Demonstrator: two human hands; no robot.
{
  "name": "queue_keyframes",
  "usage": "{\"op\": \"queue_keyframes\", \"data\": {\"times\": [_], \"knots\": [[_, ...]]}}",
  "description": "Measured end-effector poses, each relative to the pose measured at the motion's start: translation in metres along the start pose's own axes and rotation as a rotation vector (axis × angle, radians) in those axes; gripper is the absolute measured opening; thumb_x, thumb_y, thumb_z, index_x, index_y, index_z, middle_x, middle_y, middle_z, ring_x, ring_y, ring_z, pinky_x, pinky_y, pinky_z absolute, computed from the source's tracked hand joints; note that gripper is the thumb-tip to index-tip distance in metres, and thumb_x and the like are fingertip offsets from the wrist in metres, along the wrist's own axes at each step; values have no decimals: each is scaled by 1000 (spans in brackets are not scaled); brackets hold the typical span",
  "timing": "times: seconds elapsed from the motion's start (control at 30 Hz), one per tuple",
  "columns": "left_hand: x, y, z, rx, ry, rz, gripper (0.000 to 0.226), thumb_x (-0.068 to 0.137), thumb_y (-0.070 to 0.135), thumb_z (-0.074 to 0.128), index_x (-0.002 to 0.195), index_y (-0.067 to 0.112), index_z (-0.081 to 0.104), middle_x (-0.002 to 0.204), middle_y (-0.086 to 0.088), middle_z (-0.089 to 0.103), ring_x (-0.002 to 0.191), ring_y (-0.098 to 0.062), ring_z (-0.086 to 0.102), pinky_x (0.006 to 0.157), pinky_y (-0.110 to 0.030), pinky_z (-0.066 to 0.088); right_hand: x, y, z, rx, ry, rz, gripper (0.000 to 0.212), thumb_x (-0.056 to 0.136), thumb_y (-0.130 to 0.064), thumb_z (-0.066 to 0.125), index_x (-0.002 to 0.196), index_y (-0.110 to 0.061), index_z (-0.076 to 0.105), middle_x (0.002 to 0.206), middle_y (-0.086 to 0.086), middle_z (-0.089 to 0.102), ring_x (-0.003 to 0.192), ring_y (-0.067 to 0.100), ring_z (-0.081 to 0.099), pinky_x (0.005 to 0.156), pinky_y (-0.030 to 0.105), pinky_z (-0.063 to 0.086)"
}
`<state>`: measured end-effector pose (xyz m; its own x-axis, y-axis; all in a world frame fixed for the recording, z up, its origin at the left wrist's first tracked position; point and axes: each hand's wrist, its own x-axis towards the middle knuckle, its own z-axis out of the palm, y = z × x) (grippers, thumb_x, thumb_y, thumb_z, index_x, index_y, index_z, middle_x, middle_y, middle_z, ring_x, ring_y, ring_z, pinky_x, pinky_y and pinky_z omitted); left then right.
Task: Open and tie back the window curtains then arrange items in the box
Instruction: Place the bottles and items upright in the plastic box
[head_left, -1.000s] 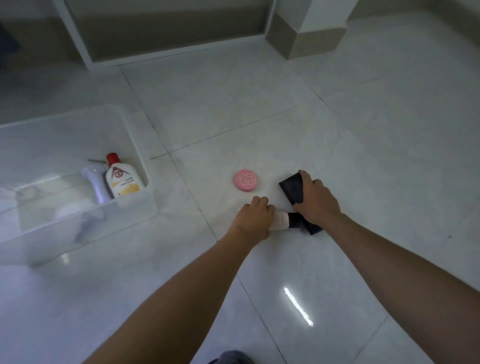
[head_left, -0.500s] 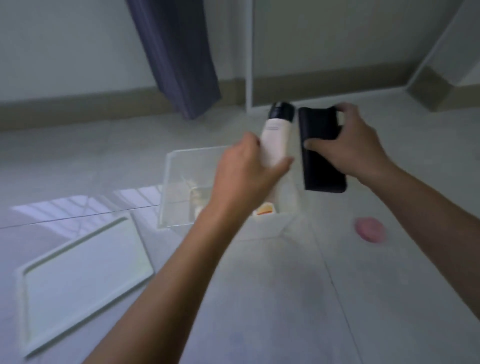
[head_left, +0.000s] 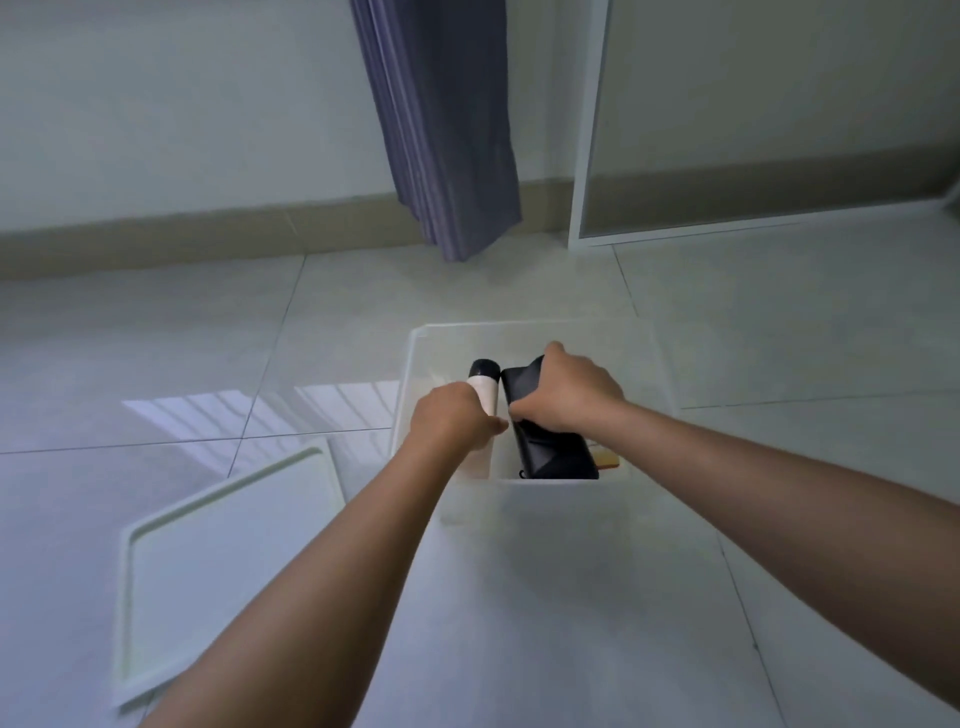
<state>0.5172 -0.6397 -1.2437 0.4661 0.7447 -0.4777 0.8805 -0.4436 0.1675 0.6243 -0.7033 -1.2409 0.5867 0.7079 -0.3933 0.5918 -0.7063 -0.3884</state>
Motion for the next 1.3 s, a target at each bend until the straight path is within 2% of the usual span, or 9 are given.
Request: {"op": "queue_keyframes", "data": {"times": [0.2,0.4,0.57,0.67,0.77,0.97,1.07,1.17,1.3], "knots": [[29,-2,29,148,44,-1,35,86,30,57,112,16,37,91,-9,58,77,-28,53,64,-33,39,15,-7,30,-11,15,-62,72,76,-35,69,134,-23,29,116,15,49,91,32,51,69,33,36],[45,-3,49,332,78,-56,21,89,20,55,110,18,54,108,-3,61,100,-23,61,72,-29,44,23,-10,53,-74,35,-110,42,85,-23,61,121,-21,39,112,15,43,76,31,45,62,35,36],[48,0,49,365,82,-76,28,86,23,60,112,18,50,101,-3,59,94,-23,63,64,-30,46,32,-4,60,-63,55,-152,35,87,-21,58,118,-16,43,110,15,42,75,30,45,63,34,34],[49,-2,50,325,90,-58,35,84,22,61,113,20,43,90,-5,53,86,-25,63,59,-31,41,35,1,64,-94,14,-125,36,87,-19,61,119,-13,45,114,16,46,85,30,48,66,33,35],[52,-3,51,241,68,-75,26,87,17,56,113,13,54,105,-6,57,100,-25,60,73,-30,44,44,5,66,-64,-62,-133,36,83,-16,60,116,-13,47,117,17,51,100,31,50,67,31,34],[48,-7,47,39,115,-114,40,89,5,55,127,3,41,129,-15,47,117,-30,52,90,-32,44,36,17,51,-42,-253,-210,82,72,-19,74,139,-14,28,112,13,54,92,26,53,68,33,49],[41,-6,41,156,180,39,37,91,-1,47,126,3,41,129,-14,41,114,-32,51,80,-33,43,28,22,55,-178,-263,-335,85,69,-29,79,136,-16,29,130,18,42,108,33,51,84,39,51],[39,-15,38,339,158,183,50,87,4,59,132,7,37,134,-11,36,117,-29,45,75,-32,43,25,22,56,-400,-253,-415,92,84,-24,68,152,-16,8,155,25,-1,134,43,32,104,44,40],[43,-35,40,512,-2,334,89,79,11,73,149,19,18,155,-8,11,127,-30,40,86,-40,49,25,24,53,-502,-215,-465,81,89,-21,62,152,-10,12,157,25,-7,133,42,36,99,41,42]]}}
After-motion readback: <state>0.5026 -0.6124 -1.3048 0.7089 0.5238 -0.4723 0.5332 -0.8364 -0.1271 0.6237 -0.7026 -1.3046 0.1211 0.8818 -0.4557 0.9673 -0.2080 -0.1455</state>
